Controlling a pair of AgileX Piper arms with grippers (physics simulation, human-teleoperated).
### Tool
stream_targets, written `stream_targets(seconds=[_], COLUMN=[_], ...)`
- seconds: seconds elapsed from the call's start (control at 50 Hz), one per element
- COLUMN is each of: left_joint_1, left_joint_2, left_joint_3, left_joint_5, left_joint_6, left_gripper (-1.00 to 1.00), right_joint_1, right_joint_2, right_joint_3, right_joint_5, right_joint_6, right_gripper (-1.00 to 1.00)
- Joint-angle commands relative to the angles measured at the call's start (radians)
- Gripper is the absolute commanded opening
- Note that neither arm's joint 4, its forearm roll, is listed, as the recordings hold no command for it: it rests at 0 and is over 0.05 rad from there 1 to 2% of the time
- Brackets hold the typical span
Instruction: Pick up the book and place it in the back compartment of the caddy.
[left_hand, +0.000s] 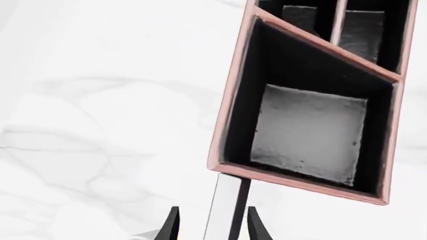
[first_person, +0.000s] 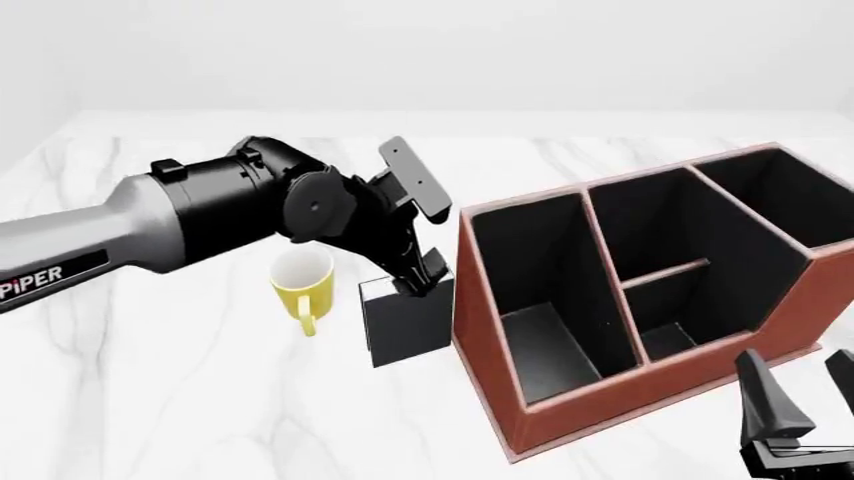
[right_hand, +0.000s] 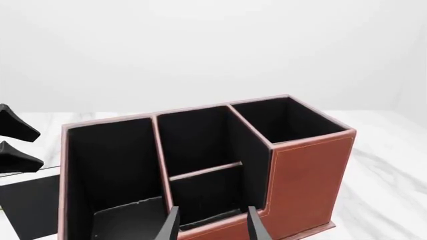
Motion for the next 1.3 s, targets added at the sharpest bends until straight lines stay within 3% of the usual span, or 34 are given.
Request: stream_targets(seconds=[0.02,0.24,0.36,0.42,1.12,1.14,1.18,1.22,1.3], left_joint_1=[-0.014,0.003,0.013,0.01,0.009,0.015,-0.03,0.03,0.009], left_joint_2=[0.016,0.047,0.067,0.112,0.175,0.176,0.148,0.17,0.151], left_joint_3=[0.054,0.092,0.064,0.079,0.126,0.123,0.152,0.109,0.121], left_joint_5=[-0.045,-0.082,-0.082,-0.128,-0.187,-0.19,-0.182,-0.179,-0.169], left_joint_6=[-0.016,-0.007,0.011,0.008,-0.016,-0.01,-0.061,-0.017,-0.035], left_gripper=[1.0,1.0,1.0,1.0,1.0,-1.0,-1.0,-1.0,-1.0], right_joint_1=[0.001,0.001,0.001,0.004,0.005,0.005,0.005,0.005,0.005], right_joint_2=[0.004,0.005,0.005,0.005,0.005,0.002,0.002,0.004,0.004], right_joint_3=[0.0,0.0,0.0,0.0,0.0,0.0,0.0,0.0,0.0], right_joint_5=[-0.003,-0.005,-0.004,-0.004,-0.005,-0.002,-0.001,-0.004,-0.005], right_joint_6=[0.0,0.0,0.002,0.005,0.007,0.007,0.007,0.007,0.007], right_gripper=[1.0,1.0,1.0,1.0,1.0,1.0,1.0,1.0,1.0])
